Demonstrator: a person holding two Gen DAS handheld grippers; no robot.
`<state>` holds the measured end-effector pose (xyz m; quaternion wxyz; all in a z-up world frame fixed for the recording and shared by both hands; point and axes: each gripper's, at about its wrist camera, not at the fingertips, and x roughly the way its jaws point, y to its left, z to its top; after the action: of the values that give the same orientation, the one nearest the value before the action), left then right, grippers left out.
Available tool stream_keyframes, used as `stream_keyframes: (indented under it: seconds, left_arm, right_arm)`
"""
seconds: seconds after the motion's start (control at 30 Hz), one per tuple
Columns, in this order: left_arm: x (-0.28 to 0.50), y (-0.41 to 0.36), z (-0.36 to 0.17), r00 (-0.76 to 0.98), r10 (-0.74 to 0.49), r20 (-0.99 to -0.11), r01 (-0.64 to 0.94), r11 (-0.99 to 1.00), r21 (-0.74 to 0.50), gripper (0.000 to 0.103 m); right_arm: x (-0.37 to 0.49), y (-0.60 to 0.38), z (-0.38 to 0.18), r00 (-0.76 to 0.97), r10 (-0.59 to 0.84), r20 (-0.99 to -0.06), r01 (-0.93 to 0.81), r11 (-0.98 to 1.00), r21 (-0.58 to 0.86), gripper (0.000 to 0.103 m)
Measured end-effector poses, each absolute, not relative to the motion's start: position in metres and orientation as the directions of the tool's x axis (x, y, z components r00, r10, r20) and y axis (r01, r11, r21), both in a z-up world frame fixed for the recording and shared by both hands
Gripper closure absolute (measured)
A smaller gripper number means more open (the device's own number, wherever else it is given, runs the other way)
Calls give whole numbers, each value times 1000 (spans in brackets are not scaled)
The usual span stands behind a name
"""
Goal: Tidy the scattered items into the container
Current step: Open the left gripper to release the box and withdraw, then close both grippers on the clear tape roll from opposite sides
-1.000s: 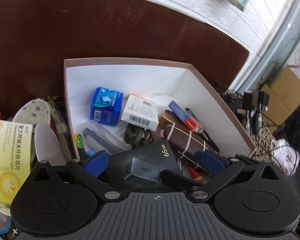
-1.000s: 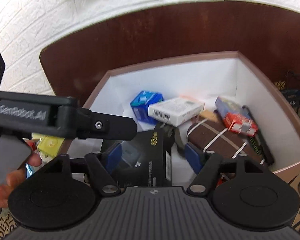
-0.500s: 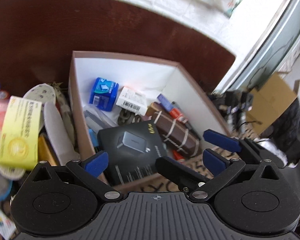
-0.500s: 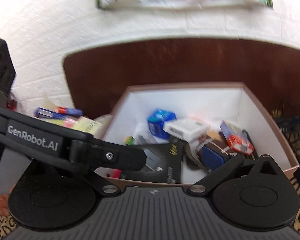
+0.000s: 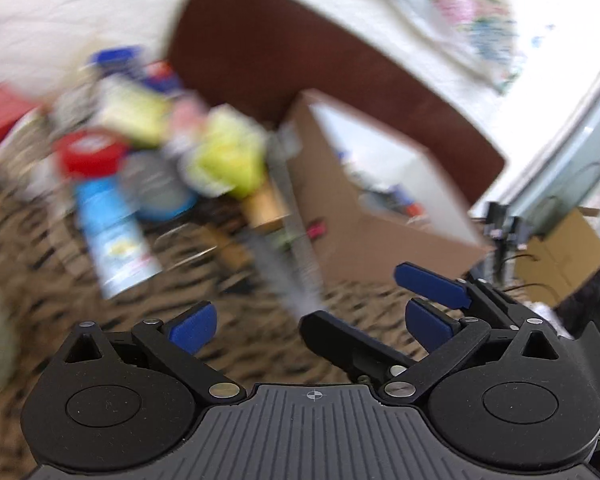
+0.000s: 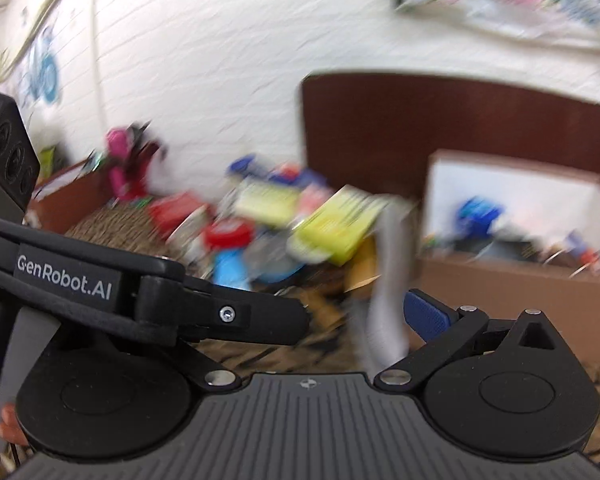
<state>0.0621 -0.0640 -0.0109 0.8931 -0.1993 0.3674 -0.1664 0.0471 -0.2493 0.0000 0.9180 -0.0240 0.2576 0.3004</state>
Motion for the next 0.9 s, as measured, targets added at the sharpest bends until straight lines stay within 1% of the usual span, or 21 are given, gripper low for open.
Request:
stream_keyframes:
  seconds: [0.13,0.3,0.43,0.53,0.6,0.7,0.77,0.8,0.83,0.87,0.9]
  left_arm:
    - [36,-15,-26,703,-364,-610,54,883,-465,0]
    - [7,42,-29,747,-254,-614,-64,893,-447,0]
    - [-5,87,-32,776,-185,-602,-152,873,-464,0]
    - [-3,110,-37,776,-117,-620,-206,882,-423,0]
    - [1,121,-42,762,-101,-640,-223,887,-405,2]
    - [13,131,-49,743,-114,-660,-221,889,-402,6]
    - [23,137,-55,732,-115,-671,-219,893,-392,7]
    - [27,139,-57,724,-113,-680,-218,899,-381,10]
    - [31,140,-60,713,-108,-693,-216,906,-364,12]
    - [34,141,-62,701,-102,-706,-214,914,-344,17]
    - [36,141,-65,688,-94,-720,-214,921,-325,20]
  right_arm:
    - [38,-214,-19,610,579,-541,-590,788,179,0]
    - [28,-173,-28,549,601,-581,-609,764,216,1]
    - [24,-146,-23,536,603,-591,-627,753,200,1]
    - [22,-128,-20,533,597,-599,-637,749,180,1]
    - [23,-118,-19,531,588,-610,-637,752,171,1]
    - [28,-102,-19,535,569,-625,-628,762,157,2]
    - [32,-91,-21,529,564,-634,-626,764,158,6]
    - [34,-87,-22,521,563,-642,-625,764,163,8]
    - [37,-82,-24,510,561,-652,-624,763,169,13]
    - [38,-78,-26,501,559,-661,-623,762,173,18]
    - [40,-74,-28,493,558,-668,-622,763,177,20]
